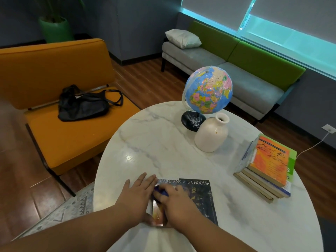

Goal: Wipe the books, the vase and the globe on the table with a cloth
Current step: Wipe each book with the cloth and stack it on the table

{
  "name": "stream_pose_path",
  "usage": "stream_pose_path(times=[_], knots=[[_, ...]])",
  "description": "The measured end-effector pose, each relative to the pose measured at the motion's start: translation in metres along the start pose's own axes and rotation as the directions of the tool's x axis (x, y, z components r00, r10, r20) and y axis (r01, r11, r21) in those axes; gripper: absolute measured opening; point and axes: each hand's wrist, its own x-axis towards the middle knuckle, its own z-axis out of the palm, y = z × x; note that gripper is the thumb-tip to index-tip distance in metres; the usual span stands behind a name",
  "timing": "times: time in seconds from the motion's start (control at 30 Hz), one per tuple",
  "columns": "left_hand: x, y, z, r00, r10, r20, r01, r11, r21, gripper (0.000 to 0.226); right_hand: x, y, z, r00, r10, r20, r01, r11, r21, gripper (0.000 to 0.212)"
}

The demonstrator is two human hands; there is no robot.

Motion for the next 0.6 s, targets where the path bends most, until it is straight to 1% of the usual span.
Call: stream_pose_path(times=[0.07, 0.1, 0.2, 0.23, 0.3, 0.37, 0.47, 0.53, 0.6], knots=[[0.0, 0.0, 0.0, 1.0, 0.0, 0.01, 0.0, 1.0, 0.012, 0.119, 0.004, 0.011, -0.001, 0.995, 0.102, -0.011, -0.103, 0.994, -0.03, 0.077], [-0.001, 0.0, 0.0, 1.0, 0.0, 0.013, 0.0, 1.0, 0.011, 0.12, 0.004, 0.02, -0.001, 0.986, 0.168, -0.022, -0.168, 0.985, -0.034, 0.08], [-0.001, 0.0, -0.001, 1.0, 0.005, 0.014, -0.005, 1.0, 0.004, 0.12, -0.002, 0.043, -0.005, 0.938, 0.34, -0.061, -0.341, 0.94, -0.006, 0.077], [-0.002, 0.0, -0.002, 1.0, 0.005, 0.016, -0.005, 1.0, 0.01, 0.12, -0.004, 0.046, -0.006, 0.924, 0.376, -0.068, -0.378, 0.926, -0.008, 0.077], [-0.001, 0.0, -0.002, 1.0, 0.005, 0.024, -0.005, 1.0, 0.024, 0.121, -0.007, 0.043, -0.005, 0.914, 0.401, -0.058, -0.403, 0.915, -0.033, 0.08], [0.001, 0.0, -0.002, 1.0, 0.003, 0.026, -0.004, 0.999, 0.04, 0.121, -0.008, 0.03, 0.002, 0.935, 0.354, -0.033, -0.355, 0.934, -0.046, 0.081], [0.002, 0.001, -0.001, 1.0, -0.003, 0.023, 0.002, 0.998, 0.056, 0.119, -0.013, 0.006, 0.016, 0.99, 0.139, -0.036, -0.139, 0.99, 0.001, 0.069], [0.001, 0.001, 0.0, 1.0, 0.0, 0.02, -0.002, 0.998, 0.06, 0.118, -0.02, -0.002, 0.027, 1.0, 0.019, -0.019, -0.018, 1.0, 0.021, 0.06], [0.001, 0.0, 0.0, 1.0, 0.003, 0.016, -0.004, 0.999, 0.046, 0.117, -0.024, 0.005, 0.031, 0.998, 0.023, -0.06, -0.021, 0.999, 0.032, 0.057]])
